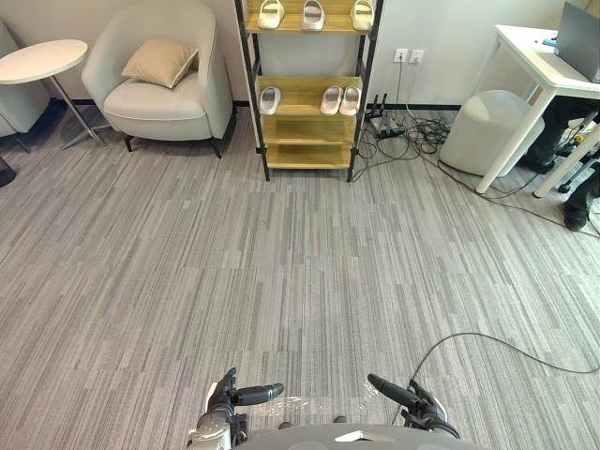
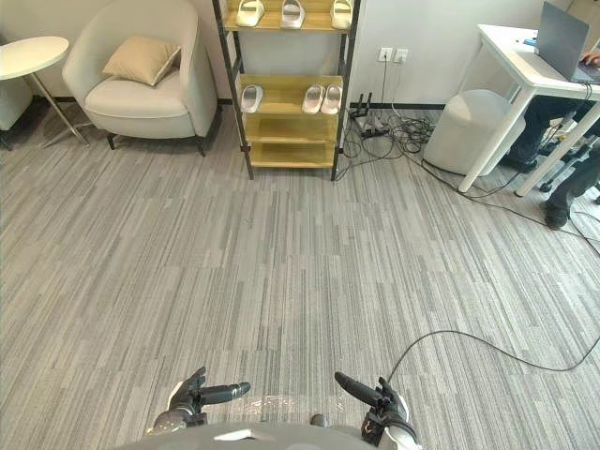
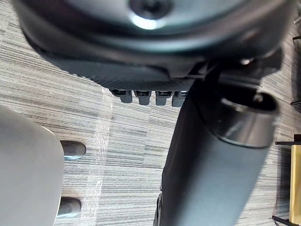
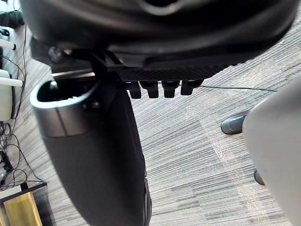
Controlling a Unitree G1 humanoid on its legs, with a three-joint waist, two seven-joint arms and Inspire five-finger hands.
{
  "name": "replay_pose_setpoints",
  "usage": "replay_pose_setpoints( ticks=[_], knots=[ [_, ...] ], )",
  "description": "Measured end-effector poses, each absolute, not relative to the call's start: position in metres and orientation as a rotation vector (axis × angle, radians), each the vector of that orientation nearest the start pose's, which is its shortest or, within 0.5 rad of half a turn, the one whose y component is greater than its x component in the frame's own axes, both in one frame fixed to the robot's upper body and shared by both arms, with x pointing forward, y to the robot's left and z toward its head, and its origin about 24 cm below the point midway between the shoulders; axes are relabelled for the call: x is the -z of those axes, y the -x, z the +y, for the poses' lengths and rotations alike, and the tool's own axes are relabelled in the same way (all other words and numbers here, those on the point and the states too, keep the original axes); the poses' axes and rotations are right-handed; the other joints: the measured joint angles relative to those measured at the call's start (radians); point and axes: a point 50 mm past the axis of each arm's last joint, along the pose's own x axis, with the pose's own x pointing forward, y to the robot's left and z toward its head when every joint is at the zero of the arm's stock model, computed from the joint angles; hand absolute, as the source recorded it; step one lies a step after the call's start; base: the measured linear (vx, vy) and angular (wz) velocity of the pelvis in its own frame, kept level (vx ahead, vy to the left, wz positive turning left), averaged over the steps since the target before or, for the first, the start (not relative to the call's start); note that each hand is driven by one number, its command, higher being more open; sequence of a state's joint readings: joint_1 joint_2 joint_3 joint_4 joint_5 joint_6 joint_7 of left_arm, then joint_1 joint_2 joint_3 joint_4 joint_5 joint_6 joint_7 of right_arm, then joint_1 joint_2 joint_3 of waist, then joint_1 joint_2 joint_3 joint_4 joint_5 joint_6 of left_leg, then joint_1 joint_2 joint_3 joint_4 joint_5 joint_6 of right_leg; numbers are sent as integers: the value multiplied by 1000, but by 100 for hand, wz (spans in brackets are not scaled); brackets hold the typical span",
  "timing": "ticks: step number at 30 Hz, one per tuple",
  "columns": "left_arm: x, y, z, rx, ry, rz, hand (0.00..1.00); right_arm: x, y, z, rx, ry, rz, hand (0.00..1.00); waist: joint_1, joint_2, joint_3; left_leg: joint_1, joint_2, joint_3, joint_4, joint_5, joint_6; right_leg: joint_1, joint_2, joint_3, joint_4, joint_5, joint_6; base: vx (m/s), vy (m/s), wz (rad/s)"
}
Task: Organize the slippers on the shoe rack
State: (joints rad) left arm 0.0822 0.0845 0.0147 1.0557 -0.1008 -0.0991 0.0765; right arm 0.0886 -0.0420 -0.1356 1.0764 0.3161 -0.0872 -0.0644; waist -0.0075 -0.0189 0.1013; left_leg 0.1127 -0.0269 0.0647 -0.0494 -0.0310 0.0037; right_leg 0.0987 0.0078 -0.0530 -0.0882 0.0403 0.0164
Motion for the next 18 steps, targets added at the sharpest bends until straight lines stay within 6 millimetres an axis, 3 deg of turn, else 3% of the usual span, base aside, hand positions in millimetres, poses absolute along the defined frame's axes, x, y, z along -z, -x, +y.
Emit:
replay_pose_setpoints(
  ticks=[5, 7, 10, 11, 13, 14, 18],
  knots=[
    [158, -105, 192, -186, -42, 1027, 100, 162, -93, -188, 416, -278, 1039, 100, -3, -8, 8, -38, 1, -3, 10, -6, -6, -27, 1, -6, 3, -10, -5, 10, -17, 4],
    [157, -107, 194, -187, -47, 1022, 100, 162, -94, -188, 416, -282, 1036, 100, -7, -10, 13, -76, 5, -7, 93, -58, -15, -26, 1, -17, 6, -25, -10, 56, -26, 10],
    [155, -112, 193, -184, -46, 1004, 100, 161, -96, -189, 419, -292, 1023, 100, -6, -2, 34, -149, 28, 6, 295, -143, -63, -24, 8, -20, 47, -77, -27, 76, -15, 6],
    [153, -116, 195, -186, -47, 988, 100, 161, -98, -188, 422, -305, 1015, 100, -6, -10, 41, -218, 33, 19, 452, -153, -80, -23, 3, -19, 68, -102, -35, 145, -17, 7],
    [148, -126, 197, -197, -40, 942, 100, 160, -100, -188, 422, -314, 1003, 100, 0, -11, 67, -327, 60, 50, 703, -162, -99, 0, -2, -11, 103, -134, -53, 192, -5, -8],
    [146, -129, 195, -198, -36, 923, 100, 159, -100, -190, 426, -309, 1002, 100, 3, -2, 75, -368, 83, 67, 779, -219, -83, 23, -5, 5, 121, -165, -63, 290, 40, -25],
    [142, -137, 194, -200, -20, 880, 100, 157, -108, -190, 419, -304, 986, 100, 13, -1, 83, -472, 82, 68, 669, -230, -70, 54, -57, 52, 140, -228, -44, 366, 139, -38]
  ],
)
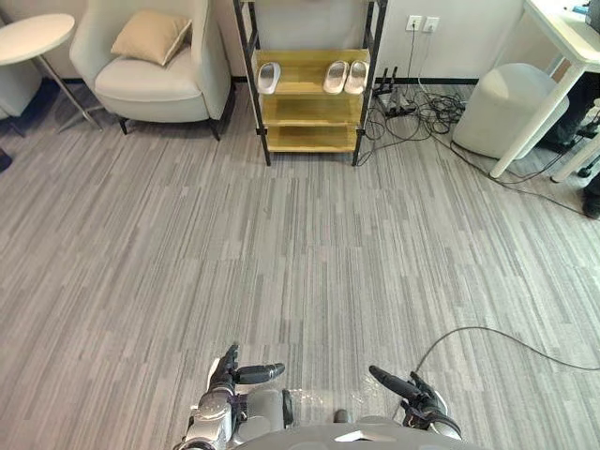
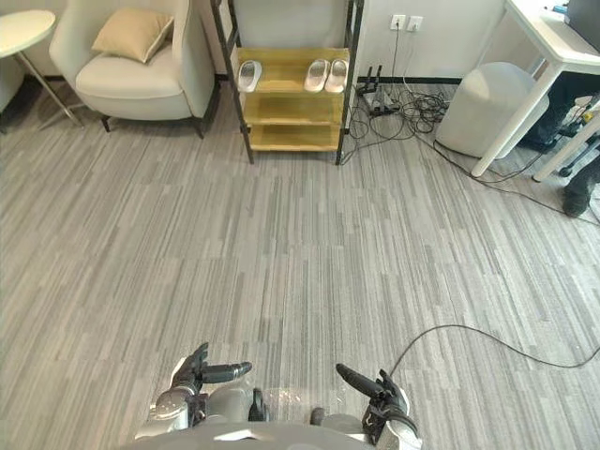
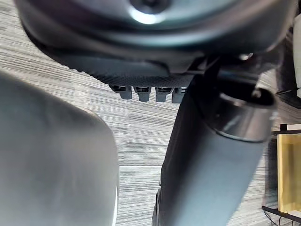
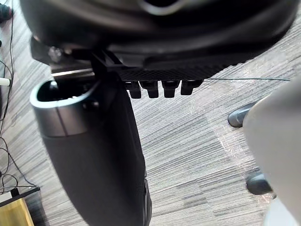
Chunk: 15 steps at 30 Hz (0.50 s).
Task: Organize the slippers on the shoe rack
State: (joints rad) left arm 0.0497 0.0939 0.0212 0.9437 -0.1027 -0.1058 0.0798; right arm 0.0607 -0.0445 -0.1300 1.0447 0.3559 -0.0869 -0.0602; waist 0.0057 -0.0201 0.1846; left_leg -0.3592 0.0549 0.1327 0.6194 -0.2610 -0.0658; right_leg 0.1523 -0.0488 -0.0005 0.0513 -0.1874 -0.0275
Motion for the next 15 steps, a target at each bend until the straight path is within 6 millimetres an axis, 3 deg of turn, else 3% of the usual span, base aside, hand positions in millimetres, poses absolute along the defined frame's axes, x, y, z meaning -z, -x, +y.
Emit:
replay_pose_setpoints(
  ticks=[2, 3, 4, 5, 7, 8, 9, 10, 11, 12, 15],
  knots=[
    [140, -141, 193, -197, -17, 865, 100, 155, -115, -191, 416, -295, 969, 100, 16, -1, 5, -17, -29, -11, -276, 129, -3, 29, -57, 38, -3, -43, 35, 420, 220, -60],
    [140, -141, 191, -195, -14, 866, 100, 155, -116, -192, 416, -293, 966, 100, 20, 7, 4, -13, -28, -13, -349, 174, -3, 37, -60, 46, -4, -50, 42, 581, 298, -53],
    [141, -139, 188, -196, -2, 873, 100, 155, -117, -193, 415, -285, 967, 100, 27, 14, 1, 0, -22, -7, -366, 306, 14, 49, -62, 59, -3, -62, 55, 478, 235, -32],
    [139, -144, 193, -206, -14, 862, 100, 154, -124, -181, 370, -290, 965, 100, 23, -12, -1, -11, -46, 3, -330, 257, 59, 29, -86, 61, 36, -53, 48, 488, 220, -20],
    [138, -147, 196, -206, -18, 861, 100, 153, -129, -170, 337, -317, 954, 100, 25, -30, 1, -20, -49, 16, -223, 174, 94, -20, -97, 89, 194, -47, 60, 532, 215, -6],
    [139, -146, 197, -208, -21, 869, 100, 154, -129, -168, 333, -323, 956, 100, 28, -35, 0, 8, -51, 29, -211, 151, 103, -41, -97, 105, 281, -37, 84, 572, 220, -21],
    [140, -144, 198, -210, -22, 880, 100, 154, -129, -166, 327, -327, 955, 100, 32, -38, 0, 46, -55, 39, -214, 131, 116, -64, -99, 117, 370, -11, 125, 603, 216, -37],
    [143, -138, 197, -200, -33, 900, 100, 152, -131, -166, 318, -330, 943, 100, 27, -34, 5, 143, -63, 42, -233, 84, 134, -123, -96, 124, 613, 63, 266, 682, 239, -33],
    [145, -135, 195, -180, -47, 918, 100, 150, -135, -169, 310, -320, 919, 100, 18, -26, 11, 238, -71, 29, -271, 40, 137, -209, -87, 83, 867, 53, 265, 729, 228, -10],
    [146, -134, 193, -165, -52, 927, 100, 148, -138, -171, 309, -316, 905, 100, 7, -26, 11, 293, -81, 15, -303, 33, 142, -266, -96, 23, 982, 23, 217, 469, 102, 14],
    [148, -133, 184, -133, -53, 946, 100, 142, -145, -177, 308, -300, 857, 100, -21, -4, 25, 444, -68, -36, -414, 30, 141, -377, -92, -146, 996, -63, 80, 440, 1, 39]
  ],
)
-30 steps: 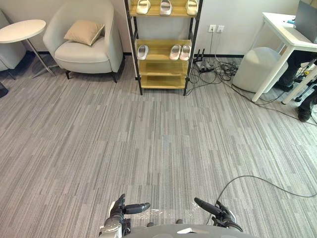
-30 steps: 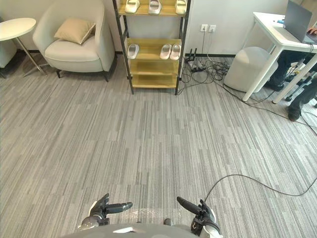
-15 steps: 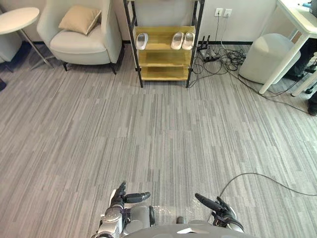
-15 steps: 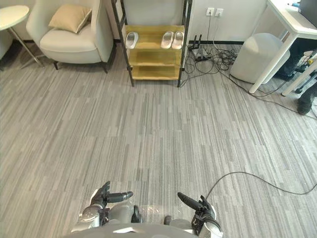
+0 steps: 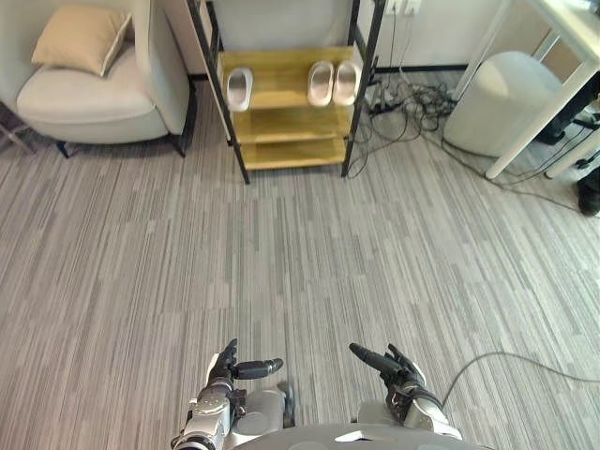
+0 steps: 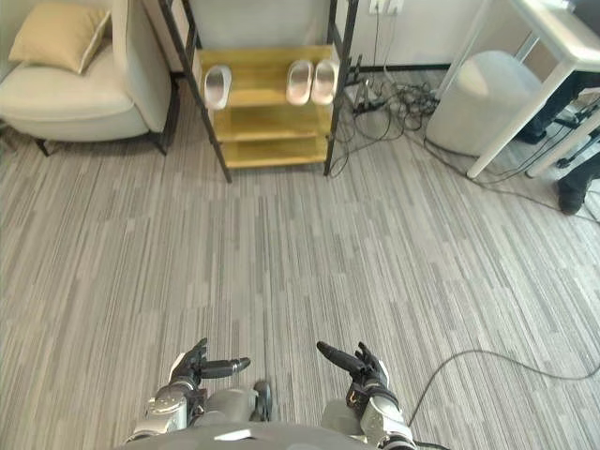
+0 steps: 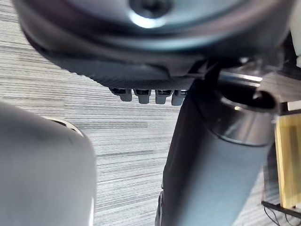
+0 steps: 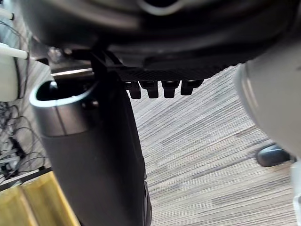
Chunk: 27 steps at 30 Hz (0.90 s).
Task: Organize the slippers on the shoe rack
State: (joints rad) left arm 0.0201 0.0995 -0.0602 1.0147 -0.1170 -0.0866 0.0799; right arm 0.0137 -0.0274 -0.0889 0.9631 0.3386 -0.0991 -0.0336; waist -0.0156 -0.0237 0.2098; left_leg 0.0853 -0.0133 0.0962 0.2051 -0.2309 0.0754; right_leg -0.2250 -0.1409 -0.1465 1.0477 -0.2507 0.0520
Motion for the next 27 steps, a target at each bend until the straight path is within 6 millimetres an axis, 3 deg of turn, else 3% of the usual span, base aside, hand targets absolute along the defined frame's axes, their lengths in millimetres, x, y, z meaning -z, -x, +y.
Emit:
replay_pose_setpoints(
  ticks=[1, 3, 4, 5, 6, 7, 8, 9, 11, 12, 13, 14, 15, 16, 17, 18, 19, 20, 21, 22, 23, 24, 27],
  knots=[
    [149, -134, 183, -130, -50, 948, 100, 141, -147, -178, 306, -296, 848, 100, -2, 6, 4, 24, 9, -7, -15, 0, 0, -17, 6, -24, -37, -16, -18, 583, -106, 57],
    [148, -136, 178, -122, -40, 944, 100, 139, -150, -179, 303, -294, 829, 100, -16, 10, 6, 85, 53, -55, -41, 0, 0, -94, 27, -73, -303, -36, -19, 543, -199, 65],
    [149, -136, 178, -122, -40, 944, 100, 139, -150, -179, 303, -294, 829, 100, -16, 10, 6, 86, 54, -56, -41, 0, 0, -95, 28, -73, -312, -36, -19, 489, -229, 93],
    [149, -136, 175, -113, -42, 943, 100, 138, -151, -180, 303, -290, 821, 100, -25, 4, 6, 105, 82, -92, -53, -14, -25, -125, 41, -49, -589, 52, 9, 492, -265, 99],
    [149, -136, 176, -107, -48, 945, 100, 140, -148, -181, 309, -286, 839, 100, -31, -8, 3, 136, 89, -115, -65, -40, -70, -108, 41, -44, -697, 260, 4, 419, -240, 101],
    [150, -135, 173, -105, -45, 954, 100, 140, -149, -185, 314, -279, 845, 100, -26, 18, 7, 151, 119, -124, -70, -50, -87, -102, 62, -59, -684, 251, -41, 508, -296, 31],
    [150, -135, 170, -97, -38, 954, 100, 140, -152, -189, 320, -271, 844, 100, -13, 41, 5, 142, 139, -135, -58, -34, -103, -112, 83, -59, -641, 202, -58, 492, -296, -2],
    [151, -135, 167, -89, -36, 957, 100, 139, -152, -191, 333, -274, 841, 100, -20, 51, 10, 147, 148, -141, -31, -21, -127, -106, 84, -66, -603, 156, -69, 463, -274, -5],
    [152, -134, 164, -88, -31, 963, 100, 140, -150, -194, 348, -277, 852, 100, -22, 63, 10, 139, 159, -143, 46, -2, -160, -72, 94, -73, -594, 118, -83, 446, -231, 6],
    [151, -135, 163, -100, -9, 958, 100, 142, -147, -195, 359, -281, 860, 100, -21, 70, 13, 102, 168, -153, 195, 26, -208, -14, 110, -77, -619, 93, -86, 493, -230, 7],
    [150, -138, 162, -114, 19, 944, 100, 142, -143, -196, 364, -280, 864, 100, -21, 72, 16, 19, 170, -175, 412, 100, -270, 46, 119, -80, -652, 75, -90, 454, -196, 6],
    [147, -141, 162, -131, 42, 918, 100, 141, -141, -198, 369, -277, 857, 100, -15, 71, 23, -84, 188, -178, 646, 115, -304, 110, 132, -81, -691, 62, -97, 368, -140, 5],
    [145, -144, 162, -137, 54, 899, 100, 142, -138, -198, 373, -277, 862, 100, -12, 72, 24, -146, 203, -159, 761, 95, -294, 153, 141, -82, -715, 54, -103, 366, -107, 2],
    [141, -148, 162, -143, 65, 873, 100, 143, -136, -196, 374, -281, 866, 100, -1, 70, 25, -213, 219, -123, 853, 64, -262, 214, 146, -84, -752, 48, -106, 379, -86, 1],
    [136, -155, 162, -143, 74, 829, 100, 144, -132, -192, 379, -294, 874, 100, 13, 50, 28, -295, 225, -73, 873, 29, -221, 287, 146, -81, -815, 44, -104, 363, -72, 1],
    [136, -155, 162, -143, 76, 824, 100, 145, -132, -192, 380, -298, 876, 100, 15, 48, 28, -304, 224, -68, 869, 26, -215, 296, 146, -80, -822, 44, -103, 451, -14, -10],
    [132, -159, 161, -145, 87, 785, 100, 146, -130, -189, 384, -314, 883, 100, 25, 44, 26, -372, 216, -23, 777, -11, -180, 349, 144, -70, -876, 50, -94, 396, 42, -26],
    [129, -164, 159, -131, 86, 764, 100, 146, -133, -187, 379, -318, 885, 100, 36, 42, 27, -408, 184, 2, 590, -24, -168, 390, 127, -58, -911, 50, -86, 524, 123, -34],
    [128, -166, 157, -118, 81, 760, 100, 147, -133, -185, 377, -321, 891, 100, 39, 35, 30, -416, 147, 4, 434, -8, -157, 411, 108, -50, -929, 45, -73, 380, 139, -35],
    [129, -166, 155, -107, 78, 761, 100, 148, -133, -184, 375, -324, 896, 100, 41, 30, 27, -412, 114, 0, 253, 53, -148, 424, 91, -38, -939, 31, -50, 483, 209, -31],
    [129, -165, 152, -97, 77, 763, 100, 148, -131, -186, 378, -319, 902, 100, 44, 41, 21, -402, 96, -5, 105, 194, -138, 440, 85, -23, -953, 18, -28, 505, 213, -32],
    [129, -167, 154, -91, 63, 770, 100, 150, -132, -178, 354, -319, 924, 100, 43, 4, 15, -373, 56, 10, 73, 246, -86, 459, 47, 0, -974, 14, -11, 608, 232, -18],
    [130, -168, 162, -91, 33, 786, 100, 152, -131, -169, 331, -330, 938, 100, 42, -16, 7, -391, 32, 11, 137, 172, -52, 454, 14, 29, -936, 43, 20, 454, 171, 7]
  ],
)
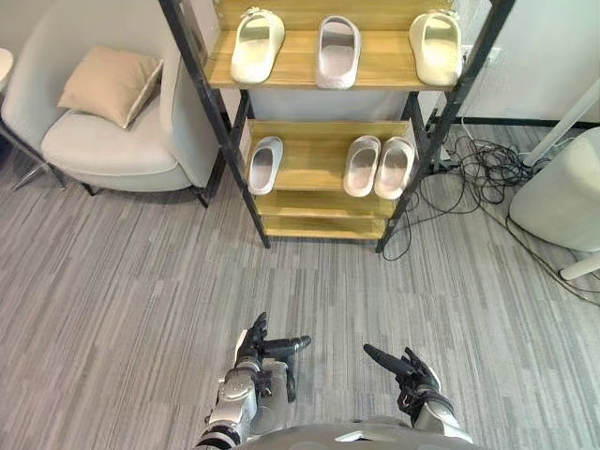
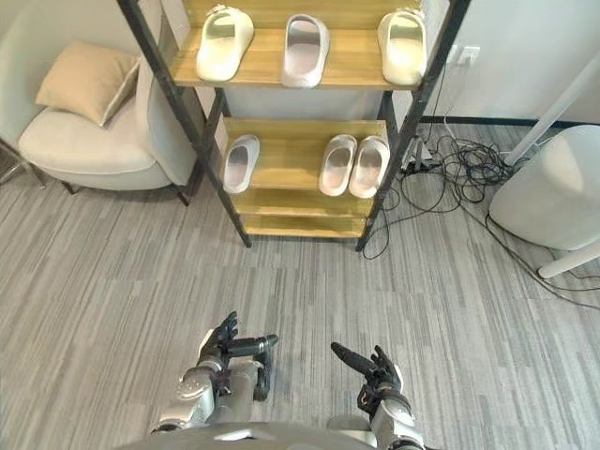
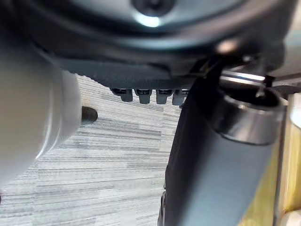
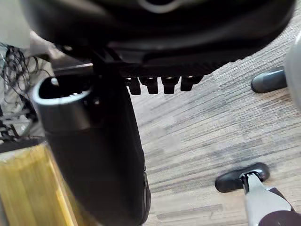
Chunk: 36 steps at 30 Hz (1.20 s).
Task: Organize the slippers on the shoe rack
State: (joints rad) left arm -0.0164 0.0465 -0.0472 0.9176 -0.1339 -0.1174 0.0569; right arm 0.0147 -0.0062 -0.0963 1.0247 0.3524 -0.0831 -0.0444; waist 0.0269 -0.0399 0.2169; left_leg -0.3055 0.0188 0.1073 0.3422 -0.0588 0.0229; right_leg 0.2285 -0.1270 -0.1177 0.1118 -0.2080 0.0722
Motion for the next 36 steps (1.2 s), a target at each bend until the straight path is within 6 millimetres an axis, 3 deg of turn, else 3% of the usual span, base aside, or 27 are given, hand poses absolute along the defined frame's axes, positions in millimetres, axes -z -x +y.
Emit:
replay_pose_setpoints(
  ticks=[1, 2, 3, 4, 5, 7, 9, 12, 13, 14, 16, 17, 18, 21, 22, 23, 25, 27, 28, 29, 30, 32, 36],
  knots=[
    [131, -167, 162, -89, 27, 795, 100, 152, -131, -169, 327, -331, 944, 100, 8, 3, -2, 27, -1, 15, 39, -60, 9, -28, -8, 42, 117, -2, 4, 374, 158, -19],
    [132, -166, 163, -91, 24, 805, 100, 152, -131, -169, 325, -329, 943, 100, 14, 4, -3, 56, -3, 25, 36, -80, 14, -51, -15, 62, 205, -3, 5, 640, 274, -39],
    [136, -159, 165, -85, 10, 836, 100, 151, -133, -169, 305, -316, 935, 100, 13, 0, -8, 150, -23, 42, -7, -122, 28, -171, -51, 103, 537, 63, 102, 536, 218, -28],
    [137, -158, 166, -83, 4, 842, 100, 151, -134, -170, 302, -314, 932, 100, 11, -1, -9, 167, -28, 41, -16, -129, 33, -198, -59, 108, 602, 91, 126, 438, 165, -15],
    [139, -155, 169, -80, -10, 859, 100, 150, -135, -170, 292, -303, 926, 100, 4, -5, -11, 204, -36, 39, -34, -145, 38, -256, -70, 109, 740, 88, 122, 352, 84, 9],
    [143, -147, 174, -74, -37, 898, 100, 147, -140, -172, 285, -297, 899, 100, -9, -4, -10, 312, -48, 17, -85, -163, 44, -353, -87, 42, 916, 18, 35, 499, 59, 29],
    [147, -140, 175, -80, -39, 928, 100, 144, -144, -172, 279, -297, 869, 100, -33, 10, -8, 412, -32, -30, -152, -164, 45, -422, -54, -39, 855, -51, -28, 493, -48, 57],
    [148, -137, 174, -77, -42, 934, 100, 140, -150, -170, 267, -306, 837, 100, -39, 22, -6, 450, 18, -77, -156, -171, 32, -496, 19, -52, 571, -68, -29, 401, -153, 68],
    [148, -136, 175, -75, -43, 936, 100, 140, -150, -170, 265, -308, 837, 100, -40, 19, -8, 464, 30, -97, -155, -188, 3, -505, 39, -51, 402, -17, -30, 462, -199, 70],
    [148, -136, 177, -78, -47, 939, 100, 142, -148, -171, 269, -305, 847, 100, -42, 10, -15, 482, 35, -115, -154, -221, -43, -495, 49, -48, 301, 125, -66, 475, -218, 54],
    [150, -134, 166, -57, -34, 947, 100, 141, -149, -178, 279, -286, 849, 100, -24, 68, -29, 477, 81, -127, -137, -223, -45, -470, 89, -60, 273, 118, -83, 479, -233, 7],
    [151, -133, 160, -49, -23, 954, 100, 143, -146, -183, 293, -280, 864, 100, -31, 87, -33, 483, 90, -132, -120, -204, -57, -443, 99, -66, 256, 101, -91, 465, -213, -6],
    [151, -133, 158, -47, -22, 954, 100, 143, -146, -184, 298, -278, 872, 100, -33, 90, -33, 481, 90, -135, -95, -190, -78, -424, 101, -68, 244, 95, -91, 343, -161, 9],
    [147, -141, 152, -85, 39, 919, 100, 145, -134, -191, 336, -271, 884, 100, -33, 84, -24, 340, 98, -145, 313, -102, -184, -278, 103, -92, 144, 76, -96, 315, -146, 22],
    [146, -143, 149, -90, 51, 905, 100, 145, -130, -192, 345, -270, 884, 100, -29, 78, -21, 280, 120, -130, 454, -88, -195, -234, 105, -99, 115, 75, -98, 222, -49, 16],
    [144, -144, 148, -90, 53, 891, 100, 146, -128, -192, 352, -269, 892, 100, -28, 78, -21, 239, 151, -87, 527, -134, -177, -193, 109, -103, 89, 75, -99, 242, -21, 9],
    [142, -147, 145, -79, 56, 875, 100, 147, -126, -191, 358, -272, 898, 100, -28, 74, -21, 192, 186, -17, 501, -190, -144, -137, 107, -101, 47, 76, -97, 211, 40, -6],
    [142, -148, 142, -64, 51, 870, 100, 148, -125, -192, 370, -278, 905, 100, -27, 74, -20, 170, 172, -10, 236, -206, -137, -120, 92, -85, 37, 78, -89, 203, 171, -25],
    [142, -148, 141, -56, 44, 872, 100, 149, -124, -193, 377, -279, 908, 100, -26, 75, -21, 177, 160, -21, 138, -182, -129, -119, 89, -77, 37, 76, -76, 139, 155, -22],
    [142, -146, 140, -47, 39, 876, 100, 149, -123, -195, 381, -274, 910, 100, -26, 84, -26, 185, 149, -38, 39, -117, -124, -119, 92, -72, 34, 75, -64, 181, 198, -14],
    [143, -147, 143, -24, -1, 880, 100, 151, -120, -192, 381, -273, 934, 100, -26, 54, -37, 218, 106, -35, -37, -91, -107, -117, 68, -47, 1, 76, -31, 185, 192, -10],
    [143, -146, 151, -23, -36, 884, 100, 153, -117, -187, 372, -285, 943, 100, -29, 30, -38, 227, 81, -29, -62, -86, -100, -110, 45, -36, -23, 76, -25, 180, 159, -3],
    [146, -141, 165, -35, -85, 909, 100, 153, -116, -187, 368, -282, 947, 100, -30, 28, -39, 295, 62, -10, -107, -84, -97, -71, 27, -5, -31, 80, -20, 110, 68, -13]
  ],
)
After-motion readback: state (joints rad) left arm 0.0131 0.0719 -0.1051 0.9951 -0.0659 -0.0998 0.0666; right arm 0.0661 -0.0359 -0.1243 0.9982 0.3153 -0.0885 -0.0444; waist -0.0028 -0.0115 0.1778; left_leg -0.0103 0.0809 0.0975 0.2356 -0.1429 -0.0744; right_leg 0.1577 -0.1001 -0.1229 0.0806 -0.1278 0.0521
